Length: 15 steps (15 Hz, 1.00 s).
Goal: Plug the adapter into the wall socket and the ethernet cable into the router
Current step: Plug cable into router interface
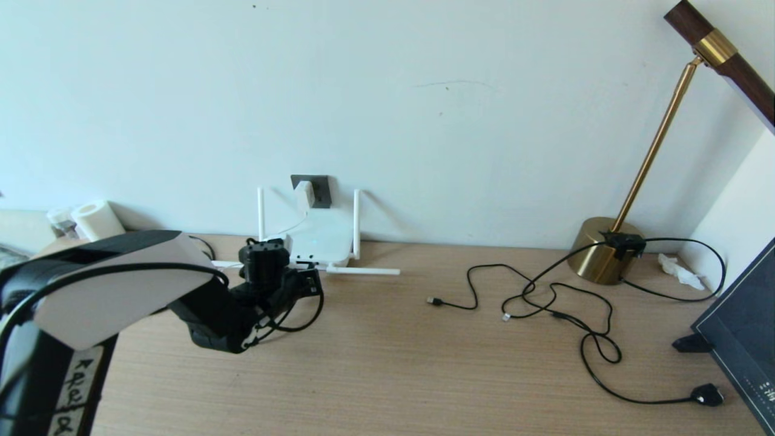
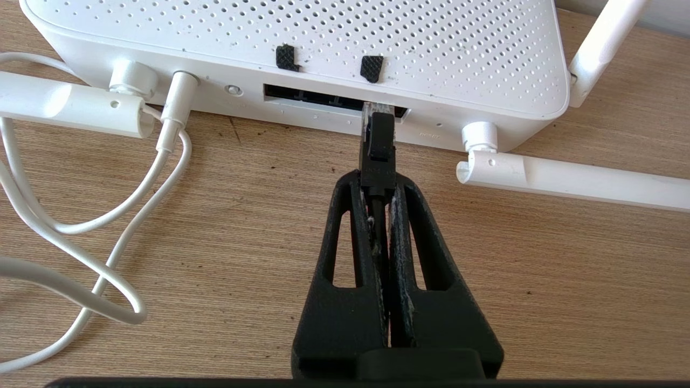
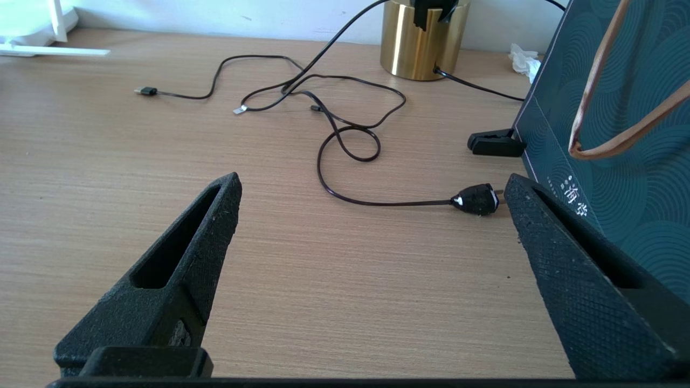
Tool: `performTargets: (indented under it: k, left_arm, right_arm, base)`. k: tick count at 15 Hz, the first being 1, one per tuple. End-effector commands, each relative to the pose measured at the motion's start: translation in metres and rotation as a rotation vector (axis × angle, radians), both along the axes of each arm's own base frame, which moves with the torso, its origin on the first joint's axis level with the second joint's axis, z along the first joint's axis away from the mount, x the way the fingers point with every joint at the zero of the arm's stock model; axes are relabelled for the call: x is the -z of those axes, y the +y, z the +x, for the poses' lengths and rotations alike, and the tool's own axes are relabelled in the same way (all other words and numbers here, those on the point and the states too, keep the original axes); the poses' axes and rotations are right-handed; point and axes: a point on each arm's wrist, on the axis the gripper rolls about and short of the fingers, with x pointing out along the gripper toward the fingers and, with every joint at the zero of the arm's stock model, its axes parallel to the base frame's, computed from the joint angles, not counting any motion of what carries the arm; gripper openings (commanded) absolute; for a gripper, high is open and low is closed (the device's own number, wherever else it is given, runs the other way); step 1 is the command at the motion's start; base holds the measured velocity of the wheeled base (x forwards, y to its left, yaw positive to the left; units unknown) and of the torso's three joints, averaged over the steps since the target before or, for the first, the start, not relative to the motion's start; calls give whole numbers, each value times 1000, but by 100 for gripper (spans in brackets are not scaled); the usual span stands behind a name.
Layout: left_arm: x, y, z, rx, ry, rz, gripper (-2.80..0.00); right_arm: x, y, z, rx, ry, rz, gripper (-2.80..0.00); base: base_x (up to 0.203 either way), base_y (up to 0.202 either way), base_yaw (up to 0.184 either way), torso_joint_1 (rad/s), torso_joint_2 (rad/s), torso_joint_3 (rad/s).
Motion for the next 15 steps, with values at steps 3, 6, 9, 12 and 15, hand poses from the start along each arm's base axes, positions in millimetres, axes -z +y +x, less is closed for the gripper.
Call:
performTargets:
  k: [3,6,9,12,15]
  left_arm:
    - [-1,0,0,-1,-8,-3,-280]
    - [-1,1,0,-3,-5,-2,-280]
    - [0,2,-1,-5,-5,-2,-280]
    - [0,3,0,-8,-5,-2,-280]
    - [0,4,0,-11,-5,-2,-280]
  right_arm:
    - [0,0,0,-1,1,0,0]
    - [0,0,0,-1,0,0,0]
    - [0,0,0,-1,0,0,0]
    - [0,0,0,-1,0,0,0]
    - [0,0,0,-1,0,0,0]
  base:
    - [0,0,0,0,0,0]
    - [0,0,0,0,0,0]
    - [0,0,0,0,0,0]
    - [0,0,0,0,0,0]
    - [0,0,0,0,0,0]
